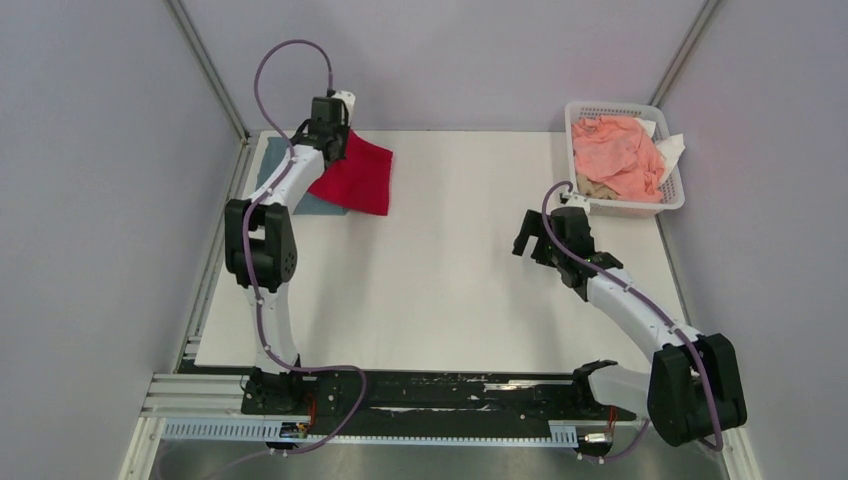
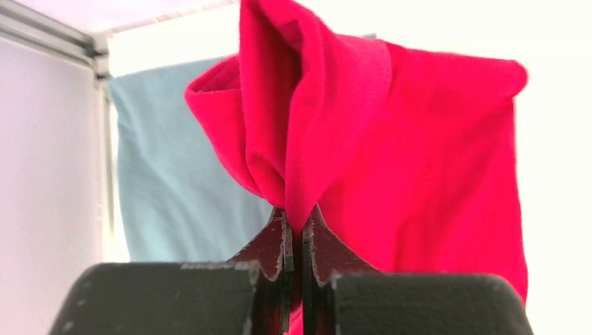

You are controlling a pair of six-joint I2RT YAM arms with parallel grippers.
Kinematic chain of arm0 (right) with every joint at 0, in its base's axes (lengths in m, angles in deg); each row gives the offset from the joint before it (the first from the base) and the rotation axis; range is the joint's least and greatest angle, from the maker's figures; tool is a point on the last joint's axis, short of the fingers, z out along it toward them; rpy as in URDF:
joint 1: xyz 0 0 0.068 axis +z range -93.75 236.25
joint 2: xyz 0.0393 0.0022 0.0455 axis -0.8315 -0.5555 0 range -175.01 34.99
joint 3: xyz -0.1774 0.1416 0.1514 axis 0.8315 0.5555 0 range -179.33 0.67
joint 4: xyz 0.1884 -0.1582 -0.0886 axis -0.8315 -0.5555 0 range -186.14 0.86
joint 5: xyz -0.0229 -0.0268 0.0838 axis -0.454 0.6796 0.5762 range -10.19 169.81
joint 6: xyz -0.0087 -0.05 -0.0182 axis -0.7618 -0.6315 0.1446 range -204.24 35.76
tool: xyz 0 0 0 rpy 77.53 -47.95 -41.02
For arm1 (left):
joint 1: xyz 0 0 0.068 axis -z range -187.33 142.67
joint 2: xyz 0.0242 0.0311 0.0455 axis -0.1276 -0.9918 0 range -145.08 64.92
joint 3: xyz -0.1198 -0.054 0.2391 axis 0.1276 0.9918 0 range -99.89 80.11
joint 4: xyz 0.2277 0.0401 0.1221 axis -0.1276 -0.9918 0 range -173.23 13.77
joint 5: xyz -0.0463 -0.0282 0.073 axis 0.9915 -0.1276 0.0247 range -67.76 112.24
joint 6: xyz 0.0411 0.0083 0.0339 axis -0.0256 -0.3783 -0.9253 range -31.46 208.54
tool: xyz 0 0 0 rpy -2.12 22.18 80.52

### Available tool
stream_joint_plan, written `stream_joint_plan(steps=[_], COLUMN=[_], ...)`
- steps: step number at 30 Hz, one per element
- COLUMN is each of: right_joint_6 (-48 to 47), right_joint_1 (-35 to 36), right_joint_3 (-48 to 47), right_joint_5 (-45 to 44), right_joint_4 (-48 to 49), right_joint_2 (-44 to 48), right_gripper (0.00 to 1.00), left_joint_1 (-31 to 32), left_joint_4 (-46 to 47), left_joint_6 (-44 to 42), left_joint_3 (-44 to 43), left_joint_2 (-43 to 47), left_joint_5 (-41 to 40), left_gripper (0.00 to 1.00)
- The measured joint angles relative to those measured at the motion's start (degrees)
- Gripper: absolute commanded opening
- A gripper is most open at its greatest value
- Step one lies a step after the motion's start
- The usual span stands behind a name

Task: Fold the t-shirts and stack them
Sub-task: Put the neatly folded tshirt into the corner of the board with the left arm

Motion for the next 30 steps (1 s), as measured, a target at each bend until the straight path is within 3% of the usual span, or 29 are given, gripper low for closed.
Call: stream_joint_plan(steps=[13,30], right_joint_6=[-1.6,-2.1], right_joint_1=[0.0,0.0], right_joint_3=[0.0,0.0], right_joint_5=[-3.3,-4.0], right_joint_4=[0.0,0.0], right_joint_2=[-3.7,-5.4], right_gripper=[1.0,1.0], left_joint_1=[-2.0,-2.7], left_joint_4=[-4.6,-12.5], left_joint_6=[-10.1,-8.7], left_joint_3=[-10.8,-12.9], left_joint_2=[0.2,8.9], left_joint_5=[2.2,6.3], left_gripper=[0.0,0.0])
